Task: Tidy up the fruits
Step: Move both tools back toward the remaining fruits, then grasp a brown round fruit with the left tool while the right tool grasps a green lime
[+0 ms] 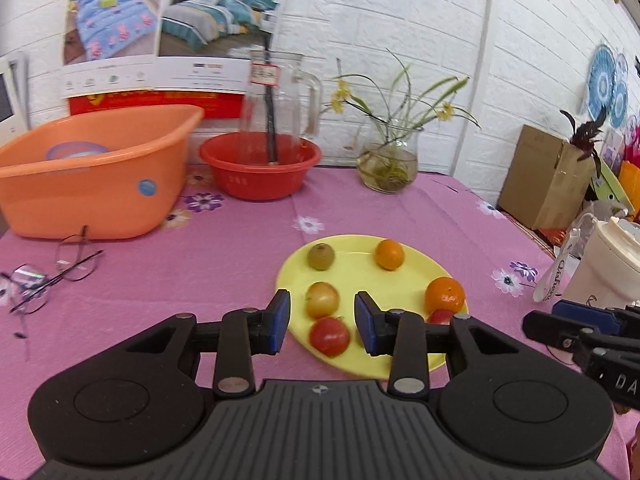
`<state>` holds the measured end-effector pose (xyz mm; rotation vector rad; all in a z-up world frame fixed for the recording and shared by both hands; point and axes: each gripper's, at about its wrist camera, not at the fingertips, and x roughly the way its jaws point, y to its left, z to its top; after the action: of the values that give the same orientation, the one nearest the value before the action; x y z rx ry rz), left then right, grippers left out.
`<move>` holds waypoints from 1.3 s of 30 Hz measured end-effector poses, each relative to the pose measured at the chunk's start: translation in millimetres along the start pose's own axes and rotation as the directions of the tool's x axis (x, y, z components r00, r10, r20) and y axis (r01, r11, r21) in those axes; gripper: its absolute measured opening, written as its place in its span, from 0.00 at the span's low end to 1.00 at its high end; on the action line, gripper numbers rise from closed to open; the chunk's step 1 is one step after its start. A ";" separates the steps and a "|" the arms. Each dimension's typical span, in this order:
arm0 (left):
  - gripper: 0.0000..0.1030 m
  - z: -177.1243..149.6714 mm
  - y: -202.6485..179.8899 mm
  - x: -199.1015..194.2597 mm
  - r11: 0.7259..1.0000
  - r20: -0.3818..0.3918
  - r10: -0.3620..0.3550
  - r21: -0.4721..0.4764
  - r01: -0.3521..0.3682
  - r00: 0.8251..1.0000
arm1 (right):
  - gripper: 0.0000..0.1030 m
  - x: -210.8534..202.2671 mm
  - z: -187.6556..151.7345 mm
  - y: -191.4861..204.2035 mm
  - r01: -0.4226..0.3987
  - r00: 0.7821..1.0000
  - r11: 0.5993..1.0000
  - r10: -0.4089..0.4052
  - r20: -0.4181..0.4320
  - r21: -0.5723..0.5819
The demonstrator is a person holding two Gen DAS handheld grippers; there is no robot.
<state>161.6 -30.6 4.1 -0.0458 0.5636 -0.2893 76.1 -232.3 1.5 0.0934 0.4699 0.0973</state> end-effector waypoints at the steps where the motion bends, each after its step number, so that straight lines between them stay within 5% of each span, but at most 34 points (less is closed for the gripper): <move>1: 0.32 -3.2 4.8 -6.9 1.000 0.000 0.007 -0.005 -0.006 1.000 | 0.62 -2.9 -0.6 0.4 0.000 1.000 1.000 0.000 0.001 -0.002; 9: 0.33 -43.6 18.0 -35.9 0.999 -0.051 0.022 0.024 -0.021 0.998 | 0.62 -19.1 -11.9 5.1 0.005 1.000 1.000 -0.005 -0.016 -0.022; 21: 0.32 -66.1 14.3 -7.0 1.000 -0.155 0.000 0.028 0.005 0.988 | 0.62 -45.0 -28.0 16.2 -0.015 0.999 0.998 0.013 -0.036 -0.060; 25: 0.23 -68.0 11.6 -4.4 1.000 -0.148 0.000 0.025 0.004 0.989 | 0.62 -42.5 -36.8 27.1 -0.039 0.997 0.995 0.033 -0.070 -0.094; 30: 0.23 -68.0 14.0 -17.1 0.999 -0.115 0.036 0.045 -0.031 0.993 | 0.62 -42.9 -44.3 49.8 -0.158 0.984 0.978 0.144 -0.106 -0.135; 35: 0.23 -62.9 29.1 -35.1 0.997 -0.069 0.080 0.013 -0.079 0.994 | 0.62 -38.0 -49.7 78.2 -0.325 0.941 0.934 0.303 -0.153 -0.151; 39: 0.23 -61.7 38.0 -45.6 0.995 -0.047 0.098 -0.009 -0.098 0.994 | 0.62 -20.6 -53.5 98.4 -0.368 0.920 0.918 0.337 -0.202 -0.147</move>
<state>101.8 20.9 -29.0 -0.0227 0.6115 -0.1920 26.3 -133.6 -25.8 -0.0113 0.6122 0.5083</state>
